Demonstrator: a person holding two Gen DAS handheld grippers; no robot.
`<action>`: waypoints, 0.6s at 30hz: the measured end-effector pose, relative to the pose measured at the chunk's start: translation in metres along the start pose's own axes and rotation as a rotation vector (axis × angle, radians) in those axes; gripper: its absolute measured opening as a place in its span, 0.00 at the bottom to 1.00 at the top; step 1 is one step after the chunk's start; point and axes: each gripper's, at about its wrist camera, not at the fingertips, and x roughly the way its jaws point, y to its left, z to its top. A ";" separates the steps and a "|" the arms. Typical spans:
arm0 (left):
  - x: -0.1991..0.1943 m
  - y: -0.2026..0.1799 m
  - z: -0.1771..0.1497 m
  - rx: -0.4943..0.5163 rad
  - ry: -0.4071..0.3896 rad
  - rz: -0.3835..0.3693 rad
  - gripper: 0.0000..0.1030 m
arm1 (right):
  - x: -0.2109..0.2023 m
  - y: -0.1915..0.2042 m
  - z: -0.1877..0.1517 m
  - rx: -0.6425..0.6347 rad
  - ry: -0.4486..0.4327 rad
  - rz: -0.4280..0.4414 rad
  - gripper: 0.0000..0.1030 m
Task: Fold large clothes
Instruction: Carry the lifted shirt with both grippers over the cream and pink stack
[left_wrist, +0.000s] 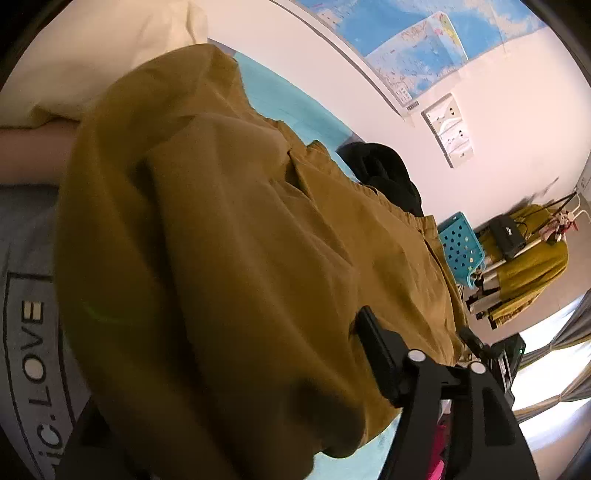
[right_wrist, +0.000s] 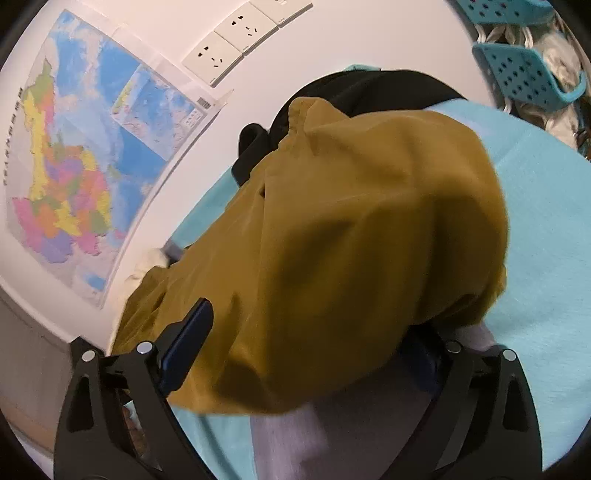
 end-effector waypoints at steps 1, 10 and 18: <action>0.000 0.002 0.000 0.004 0.003 -0.012 0.72 | 0.003 0.002 -0.001 -0.002 -0.025 -0.010 0.94; -0.006 0.002 -0.004 0.028 -0.023 0.042 0.33 | 0.004 -0.018 0.004 0.095 0.006 0.161 0.47; 0.001 -0.004 0.007 0.045 0.003 0.061 0.28 | 0.026 -0.002 0.020 0.045 0.078 0.209 0.27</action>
